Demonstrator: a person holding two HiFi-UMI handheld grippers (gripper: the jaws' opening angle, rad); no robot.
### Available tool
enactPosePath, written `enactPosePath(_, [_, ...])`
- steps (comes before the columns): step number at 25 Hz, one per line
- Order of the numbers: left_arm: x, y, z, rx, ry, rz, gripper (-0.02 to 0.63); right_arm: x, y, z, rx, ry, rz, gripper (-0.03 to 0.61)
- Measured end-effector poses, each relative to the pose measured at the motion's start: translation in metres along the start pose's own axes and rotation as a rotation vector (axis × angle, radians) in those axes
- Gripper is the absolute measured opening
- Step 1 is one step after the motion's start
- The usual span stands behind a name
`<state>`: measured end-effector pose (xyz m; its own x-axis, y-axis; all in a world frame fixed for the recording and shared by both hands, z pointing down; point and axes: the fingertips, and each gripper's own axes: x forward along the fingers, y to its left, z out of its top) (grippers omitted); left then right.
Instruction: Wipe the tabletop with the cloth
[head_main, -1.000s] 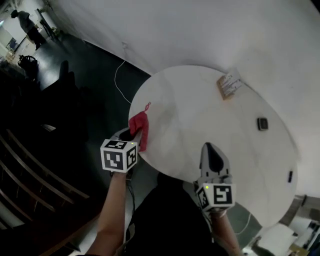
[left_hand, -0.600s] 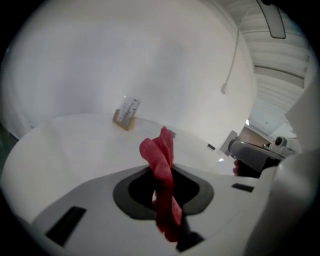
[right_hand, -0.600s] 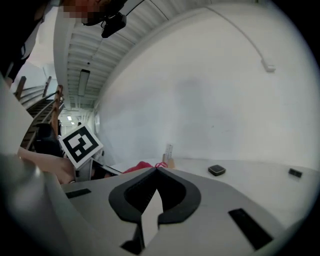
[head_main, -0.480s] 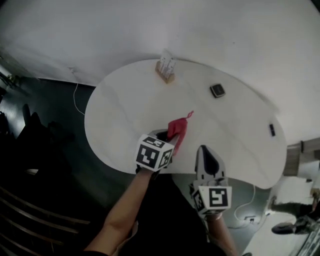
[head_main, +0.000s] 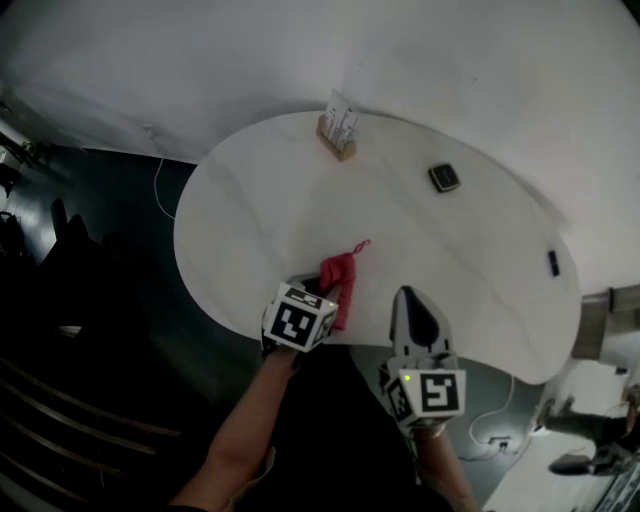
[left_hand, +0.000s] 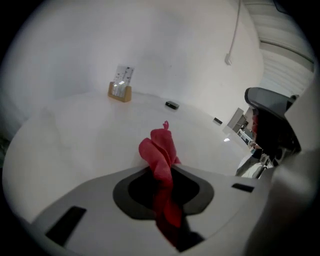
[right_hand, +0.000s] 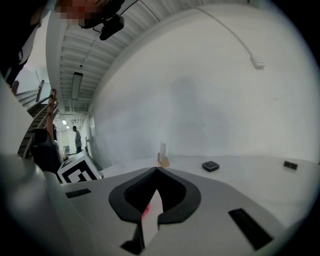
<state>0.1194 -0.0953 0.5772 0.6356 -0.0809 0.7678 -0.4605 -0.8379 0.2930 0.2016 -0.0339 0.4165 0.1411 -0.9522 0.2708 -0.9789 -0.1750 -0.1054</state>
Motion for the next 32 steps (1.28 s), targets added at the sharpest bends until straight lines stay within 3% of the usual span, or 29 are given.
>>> enactPosePath(13, [-0.124,0.123,-0.107,-0.331,-0.127,0.321,0.061,0.049,0.132,0.007,-0.103,0.013,0.374,0.003])
enactPosePath(17, [-0.156,0.146,-0.141,-0.411,-0.146,0.408,0.061,0.049,0.161,0.0,-0.128,0.029,0.433,0.003])
enactPosePath(21, [-0.189,0.157,-0.16,-0.447,-0.18,0.48,0.061,0.043,0.17,-0.002,-0.136,0.03,0.427,0.003])
enactPosePath(24, [-0.199,0.146,-0.144,-0.45,-0.249,0.427,0.061,0.035,0.161,-0.001,-0.137,0.023,0.391,0.003])
enactPosePath(27, [-0.191,0.111,-0.104,-0.408,-0.314,0.312,0.061,0.023,0.136,0.0,-0.123,0.027,0.338,0.003])
enactPosePath(29, [-0.176,0.081,-0.072,-0.364,-0.346,0.224,0.061,0.015,0.114,0.001,-0.103,0.025,0.292,0.003])
enactPosePath(32, [-0.138,0.035,-0.031,-0.252,-0.33,0.132,0.061,-0.001,0.073,0.003,-0.078,0.004,0.216,0.003])
